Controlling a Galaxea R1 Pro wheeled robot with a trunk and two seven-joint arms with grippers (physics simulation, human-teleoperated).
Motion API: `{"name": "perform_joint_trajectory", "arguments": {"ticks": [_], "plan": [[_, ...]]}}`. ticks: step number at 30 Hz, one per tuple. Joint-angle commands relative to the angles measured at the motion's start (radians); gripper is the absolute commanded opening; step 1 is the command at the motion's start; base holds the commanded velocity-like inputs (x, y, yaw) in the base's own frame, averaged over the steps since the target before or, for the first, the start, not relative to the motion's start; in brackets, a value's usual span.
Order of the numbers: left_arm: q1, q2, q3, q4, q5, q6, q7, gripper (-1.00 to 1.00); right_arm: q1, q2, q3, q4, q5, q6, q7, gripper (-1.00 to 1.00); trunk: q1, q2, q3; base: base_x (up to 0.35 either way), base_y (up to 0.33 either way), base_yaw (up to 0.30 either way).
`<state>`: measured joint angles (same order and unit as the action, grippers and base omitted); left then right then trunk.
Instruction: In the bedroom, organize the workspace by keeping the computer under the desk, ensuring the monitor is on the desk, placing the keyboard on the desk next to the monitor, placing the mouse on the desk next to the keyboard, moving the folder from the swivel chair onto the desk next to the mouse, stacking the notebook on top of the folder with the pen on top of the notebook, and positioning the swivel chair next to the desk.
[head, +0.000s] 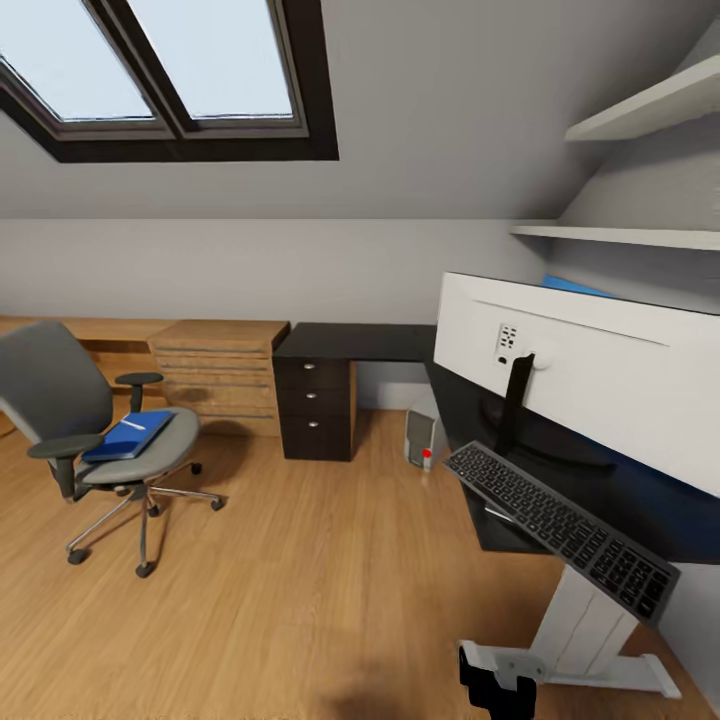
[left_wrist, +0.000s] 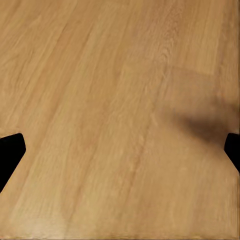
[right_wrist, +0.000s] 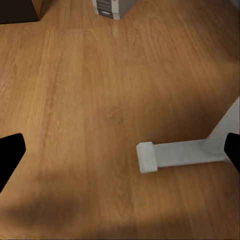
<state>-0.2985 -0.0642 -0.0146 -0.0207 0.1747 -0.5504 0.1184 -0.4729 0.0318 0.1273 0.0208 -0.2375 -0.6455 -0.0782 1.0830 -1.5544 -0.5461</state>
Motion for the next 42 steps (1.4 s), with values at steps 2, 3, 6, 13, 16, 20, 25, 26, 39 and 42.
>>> {"name": "perform_joint_trajectory", "arguments": {"ticks": [2,3,6,13,16,20,25,26,39,42], "plan": [[-0.001,0.0,-0.002,0.001,0.003,-0.003,0.003,1.0,-0.001,0.0,0.008,0.002,-0.005,-0.003,-0.005,1.0,-0.001,-0.001,-0.001,-0.25,-0.241,0.0],[-0.001,0.0,-0.002,0.001,0.003,-0.003,0.003,1.0,-0.001,0.0,0.008,0.002,-0.005,-0.003,-0.005,1.0,-0.001,-0.001,-0.001,-0.25,-0.241,0.0],[-0.001,0.0,-0.002,0.001,0.003,-0.003,0.003,1.0,-0.001,0.0,0.008,0.002,-0.005,-0.003,-0.005,1.0,-0.001,-0.001,-0.001,-0.25,-0.241,0.0],[-0.001,0.0,-0.002,0.001,0.003,-0.002,-0.001,1.0,-0.001,0.0,0.008,0.002,-0.005,-0.003,-0.005,1.0,-0.001,-0.001,-0.001,-0.224,-0.241,0.0],[-0.001,0.0,-0.002,0.001,0.003,-0.002,-0.002,1.0,-0.001,0.0,0.008,0.002,-0.005,-0.003,-0.005,1.0,-0.001,-0.001,-0.001,-0.101,-0.235,0.0],[-0.001,0.0,-0.002,0.001,0.003,-0.001,-0.004,1.0,-0.001,-0.001,0.008,0.002,-0.005,-0.003,-0.005,1.0,-0.001,-0.001,-0.001,-0.037,-0.226,0.0],[-0.001,0.0,-0.002,0.001,0.003,-0.001,-0.005,1.0,-0.001,-0.001,0.008,0.002,-0.005,-0.003,-0.005,1.0,-0.001,-0.001,-0.001,0.053,-0.221,0.0],[-0.001,0.0,-0.002,0.001,0.003,-0.001,-0.005,1.0,-0.001,-0.001,0.008,0.002,-0.005,-0.003,-0.005,1.0,-0.001,-0.001,-0.001,0.099,-0.217,0.0],[-0.001,0.0,-0.002,0.001,0.003,0.0,-0.007,1.0,-0.001,-0.004,0.008,0.002,-0.005,-0.003,-0.005,1.0,-0.001,-0.001,-0.001,0.05,-0.107,0.0],[-0.001,0.0,-0.002,0.001,0.003,0.0,-0.006,1.0,-0.001,-0.004,0.008,0.002,-0.005,-0.003,-0.005,1.0,-0.001,-0.001,-0.001,0.005,-0.012,0.0]]}}
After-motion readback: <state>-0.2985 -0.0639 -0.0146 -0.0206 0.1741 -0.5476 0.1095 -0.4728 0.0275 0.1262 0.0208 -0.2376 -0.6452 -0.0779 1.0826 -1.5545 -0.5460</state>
